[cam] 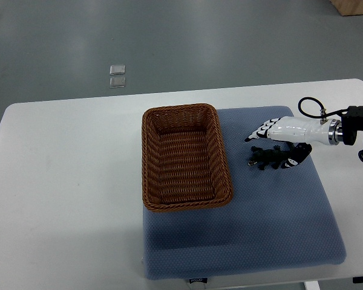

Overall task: Place crocodile in brown basket with right hand
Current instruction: 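Lower the right hand onto the crocodile and close the fingers around it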

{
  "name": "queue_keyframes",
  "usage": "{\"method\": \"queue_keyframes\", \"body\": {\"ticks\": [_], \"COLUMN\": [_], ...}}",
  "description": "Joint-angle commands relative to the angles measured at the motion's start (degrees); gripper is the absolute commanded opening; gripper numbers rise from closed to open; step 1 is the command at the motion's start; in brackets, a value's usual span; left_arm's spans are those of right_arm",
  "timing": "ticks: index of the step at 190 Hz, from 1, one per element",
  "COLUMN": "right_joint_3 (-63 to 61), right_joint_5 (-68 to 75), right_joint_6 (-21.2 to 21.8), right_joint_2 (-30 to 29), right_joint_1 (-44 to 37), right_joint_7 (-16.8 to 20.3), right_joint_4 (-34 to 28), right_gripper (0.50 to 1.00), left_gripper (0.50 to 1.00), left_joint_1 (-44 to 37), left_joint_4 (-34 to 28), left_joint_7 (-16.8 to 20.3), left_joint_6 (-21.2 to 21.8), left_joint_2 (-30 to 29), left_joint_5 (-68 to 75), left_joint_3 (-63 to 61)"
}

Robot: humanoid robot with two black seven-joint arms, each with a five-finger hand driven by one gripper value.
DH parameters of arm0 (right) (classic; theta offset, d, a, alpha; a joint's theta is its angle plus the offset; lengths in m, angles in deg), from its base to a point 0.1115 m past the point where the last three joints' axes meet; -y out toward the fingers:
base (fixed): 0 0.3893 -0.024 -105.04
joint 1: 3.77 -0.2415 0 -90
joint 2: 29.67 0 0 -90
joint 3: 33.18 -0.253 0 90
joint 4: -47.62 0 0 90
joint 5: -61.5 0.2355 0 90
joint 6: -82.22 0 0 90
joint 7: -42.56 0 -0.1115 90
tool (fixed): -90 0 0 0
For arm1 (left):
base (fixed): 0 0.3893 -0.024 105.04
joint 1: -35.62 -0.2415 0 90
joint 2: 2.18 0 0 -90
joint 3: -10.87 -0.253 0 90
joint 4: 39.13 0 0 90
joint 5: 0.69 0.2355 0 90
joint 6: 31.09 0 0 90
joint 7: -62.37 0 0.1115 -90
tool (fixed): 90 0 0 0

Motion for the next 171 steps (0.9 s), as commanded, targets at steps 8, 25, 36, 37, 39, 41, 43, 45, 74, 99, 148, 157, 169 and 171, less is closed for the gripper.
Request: {"method": "queue_keyframes", "body": {"ticks": [8, 25, 36, 37, 39, 41, 43, 45, 74, 99, 148, 157, 169, 171], "right_joint_3": [1.41, 1.41, 1.41, 1.41, 1.41, 1.41, 1.41, 1.41, 1.41, 1.41, 1.41, 1.41, 1.41, 1.41], "right_joint_5": [-0.82, -1.70, -1.70, -1.70, -1.70, -1.70, -1.70, -1.70, -2.14, -2.58, -4.60, -4.60, -4.60, -4.60], "right_joint_6": [-2.01, -2.19, -2.54, -2.54, -2.63, -2.71, -2.80, -2.89, -3.33, -4.29, -4.29, -4.29, -4.29, -4.29], "right_joint_2": [-0.54, -0.54, -0.54, -0.54, -0.54, -0.54, -0.54, -0.54, -1.51, -1.69, -2.48, -2.57, -2.92, -2.92], "right_joint_1": [-0.12, -0.21, -0.21, -0.21, -0.21, -0.21, -0.21, -0.21, -0.21, -0.21, -0.21, -0.21, -0.21, -0.21], "right_joint_7": [0.01, 0.01, 0.01, 0.01, 0.01, 0.01, 0.01, 0.01, 0.01, 0.20, 0.29, 0.47, 0.99, 1.08], "right_joint_4": [0.54, 0.54, 0.54, 0.54, 0.54, 0.54, 0.54, 0.54, 0.72, 1.16, 2.56, 2.65, 2.65, 2.74], "right_gripper": [0.932, 0.932, 0.932, 0.932, 0.932, 0.932, 0.932, 0.932, 0.930, 0.928, 0.926, 0.926, 0.924, 0.924], "left_gripper": [1.000, 1.000, 1.000, 1.000, 1.000, 1.000, 1.000, 1.000, 1.000, 1.000, 1.000, 1.000, 1.000, 1.000], "left_joint_1": [0.00, 0.00, 0.00, 0.00, 0.00, 0.00, 0.00, 0.00, 0.00, 0.00, 0.00, 0.00, 0.00, 0.00], "left_joint_4": [0.00, 0.00, 0.00, 0.00, 0.00, 0.00, 0.00, 0.00, 0.00, 0.00, 0.00, 0.00, 0.00, 0.00], "left_joint_7": [0.00, 0.00, 0.00, 0.00, 0.00, 0.00, 0.00, 0.00, 0.00, 0.00, 0.00, 0.00, 0.00, 0.00], "left_joint_6": [0.00, 0.00, 0.00, 0.00, 0.00, 0.00, 0.00, 0.00, 0.00, 0.00, 0.00, 0.00, 0.00, 0.00], "left_joint_2": [0.00, 0.00, 0.00, 0.00, 0.00, 0.00, 0.00, 0.00, 0.00, 0.00, 0.00, 0.00, 0.00, 0.00], "left_joint_5": [0.00, 0.00, 0.00, 0.00, 0.00, 0.00, 0.00, 0.00, 0.00, 0.00, 0.00, 0.00, 0.00, 0.00], "left_joint_3": [0.00, 0.00, 0.00, 0.00, 0.00, 0.00, 0.00, 0.00, 0.00, 0.00, 0.00, 0.00, 0.00, 0.00]}}
